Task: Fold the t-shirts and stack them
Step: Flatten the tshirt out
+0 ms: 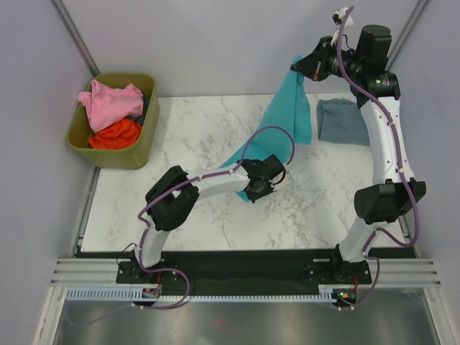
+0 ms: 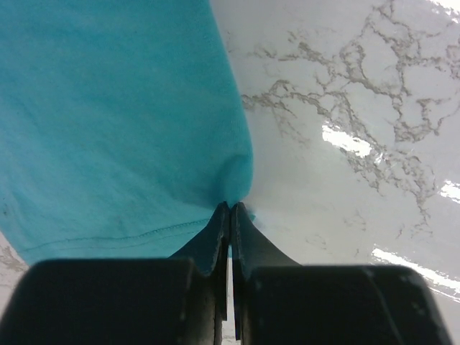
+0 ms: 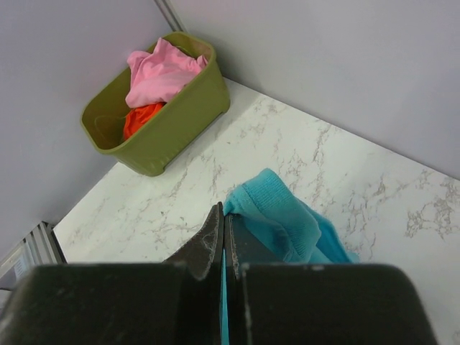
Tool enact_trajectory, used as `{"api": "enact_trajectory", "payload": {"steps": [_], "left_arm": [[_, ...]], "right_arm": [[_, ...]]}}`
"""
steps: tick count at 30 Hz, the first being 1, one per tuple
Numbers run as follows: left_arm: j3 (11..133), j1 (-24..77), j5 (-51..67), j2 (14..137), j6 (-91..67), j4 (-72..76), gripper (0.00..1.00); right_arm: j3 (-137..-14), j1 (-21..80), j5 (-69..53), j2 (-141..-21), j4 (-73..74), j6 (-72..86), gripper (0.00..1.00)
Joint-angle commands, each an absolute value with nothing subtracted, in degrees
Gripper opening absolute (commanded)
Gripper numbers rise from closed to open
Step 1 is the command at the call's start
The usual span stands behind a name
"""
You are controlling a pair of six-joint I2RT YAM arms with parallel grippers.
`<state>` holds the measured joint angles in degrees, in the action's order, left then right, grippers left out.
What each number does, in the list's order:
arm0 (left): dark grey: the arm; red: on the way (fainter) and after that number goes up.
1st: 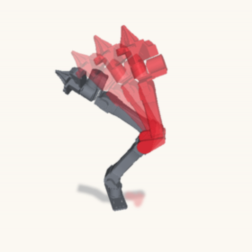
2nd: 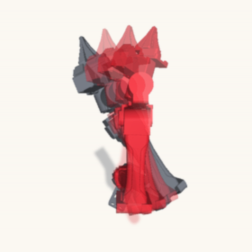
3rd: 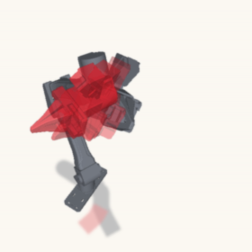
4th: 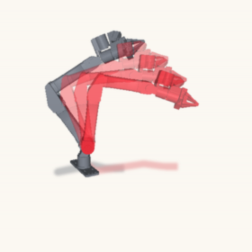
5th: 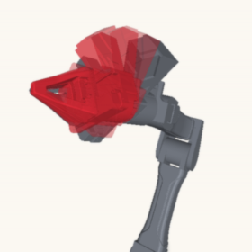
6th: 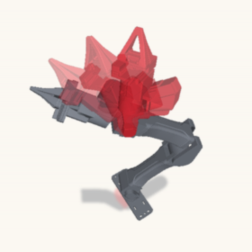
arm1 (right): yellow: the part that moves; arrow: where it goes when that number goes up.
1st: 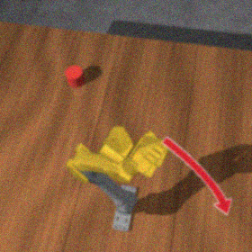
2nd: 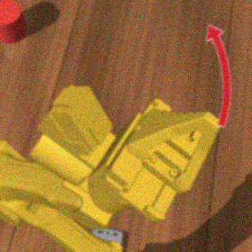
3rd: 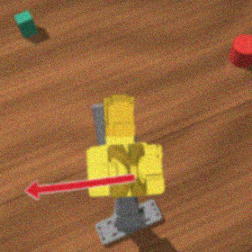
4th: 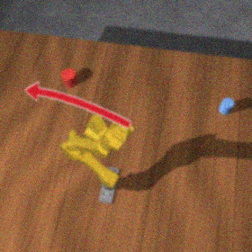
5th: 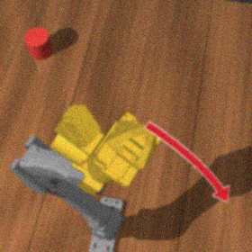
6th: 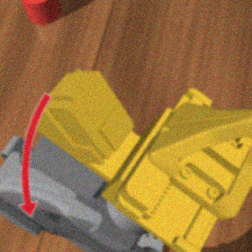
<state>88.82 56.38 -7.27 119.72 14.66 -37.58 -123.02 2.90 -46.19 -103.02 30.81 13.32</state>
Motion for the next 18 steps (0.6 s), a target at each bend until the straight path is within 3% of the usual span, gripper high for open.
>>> {"api": "enact_trajectory", "payload": {"steps": [1, 8, 12, 18], "left_arm": [[87.46, 56.43, -7.82, 113.40, 15.21, -38.49, 0.02], [84.11, 56.43, -14.67, 84.93, 22.58, -38.76, 0.02], [85.78, 56.51, -14.59, 70.18, 29.42, -38.85, 0.02], [84.49, 56.16, -18.71, 65.65, 37.15, -37.98, 0.02]], "right_arm": [[-123.84, 1.24, -45.88, -100.46, 28.56, 14.06, 0.00], [-122.00, -8.17, -46.49, -95.81, 28.57, 15.47, 0.00], [-113.67, -9.41, -47.54, -84.42, 30.93, 8.72, 0.00], [-102.16, -9.49, -47.29, -70.51, 32.18, 5.01, 0.00]]}}
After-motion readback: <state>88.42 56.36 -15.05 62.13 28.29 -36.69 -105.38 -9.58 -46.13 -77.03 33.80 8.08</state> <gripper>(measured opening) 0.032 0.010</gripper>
